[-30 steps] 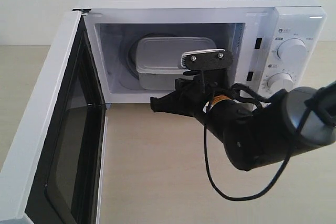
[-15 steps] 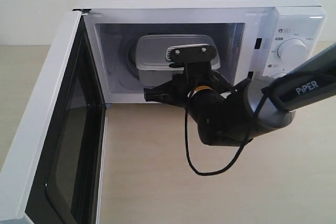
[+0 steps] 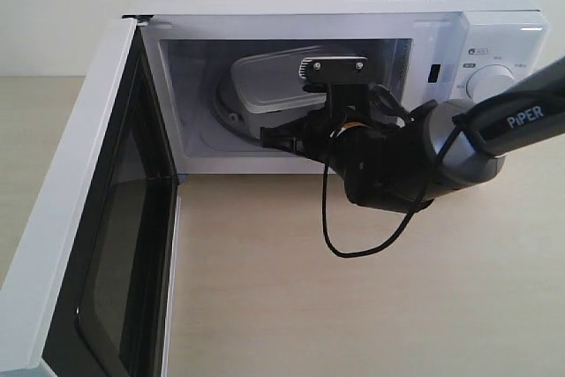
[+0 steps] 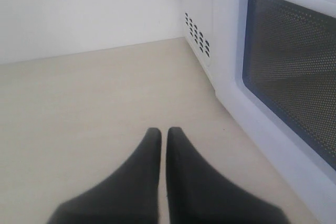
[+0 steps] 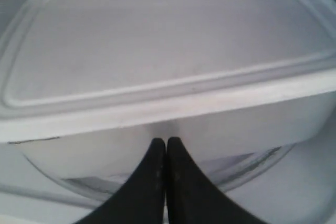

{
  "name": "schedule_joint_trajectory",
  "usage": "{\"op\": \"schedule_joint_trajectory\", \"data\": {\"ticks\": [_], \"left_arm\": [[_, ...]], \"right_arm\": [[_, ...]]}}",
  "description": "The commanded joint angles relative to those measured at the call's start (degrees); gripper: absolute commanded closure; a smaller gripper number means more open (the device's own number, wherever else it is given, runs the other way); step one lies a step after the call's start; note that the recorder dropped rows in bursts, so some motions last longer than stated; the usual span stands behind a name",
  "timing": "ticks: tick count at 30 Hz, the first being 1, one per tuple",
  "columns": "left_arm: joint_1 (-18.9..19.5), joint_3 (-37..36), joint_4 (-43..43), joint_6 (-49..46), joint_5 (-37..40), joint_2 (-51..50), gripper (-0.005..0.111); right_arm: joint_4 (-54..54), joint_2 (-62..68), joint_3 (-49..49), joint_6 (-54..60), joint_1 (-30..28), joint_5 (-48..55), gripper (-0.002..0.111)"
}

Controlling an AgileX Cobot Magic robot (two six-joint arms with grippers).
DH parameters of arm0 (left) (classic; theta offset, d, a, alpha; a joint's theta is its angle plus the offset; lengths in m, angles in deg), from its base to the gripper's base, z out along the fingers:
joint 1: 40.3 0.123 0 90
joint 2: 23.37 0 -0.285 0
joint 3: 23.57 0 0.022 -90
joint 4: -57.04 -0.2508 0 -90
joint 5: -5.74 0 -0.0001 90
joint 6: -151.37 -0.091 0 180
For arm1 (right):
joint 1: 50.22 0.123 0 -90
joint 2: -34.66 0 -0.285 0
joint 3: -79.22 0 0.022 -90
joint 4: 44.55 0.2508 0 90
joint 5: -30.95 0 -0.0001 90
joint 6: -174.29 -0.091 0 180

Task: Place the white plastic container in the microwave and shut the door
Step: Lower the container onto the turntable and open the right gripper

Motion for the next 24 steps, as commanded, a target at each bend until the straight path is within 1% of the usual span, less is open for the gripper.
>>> {"op": "schedule_joint_trajectory", "data": {"ticks": [1,9,16,21,24], "left_arm": [[0.2,-0.2,0.0,-0.2,0.0,0.1,0.102],[0.2,-0.2,0.0,-0.2,0.0,0.1,0.102],[0.2,-0.2,0.0,-0.2,0.0,0.1,0.102],[0.2,-0.2,0.0,-0.2,0.0,0.1,0.102],[0.2,-0.2,0.0,-0.2,0.0,0.1,0.102]], "right_arm": [[-2.2,0.2,-0.3,0.2,-0.2,1.9,0.108],[-2.2,-2.4,-0.1,0.7,1.0,0.8,0.108],[-1.0,-5.0,0.1,2.1,2.3,4.7,0.108],[-1.0,-5.1,0.8,2.2,2.2,6.3,0.108],[-1.0,-5.6,1.6,2.4,3.5,6.0,0.108]]}}
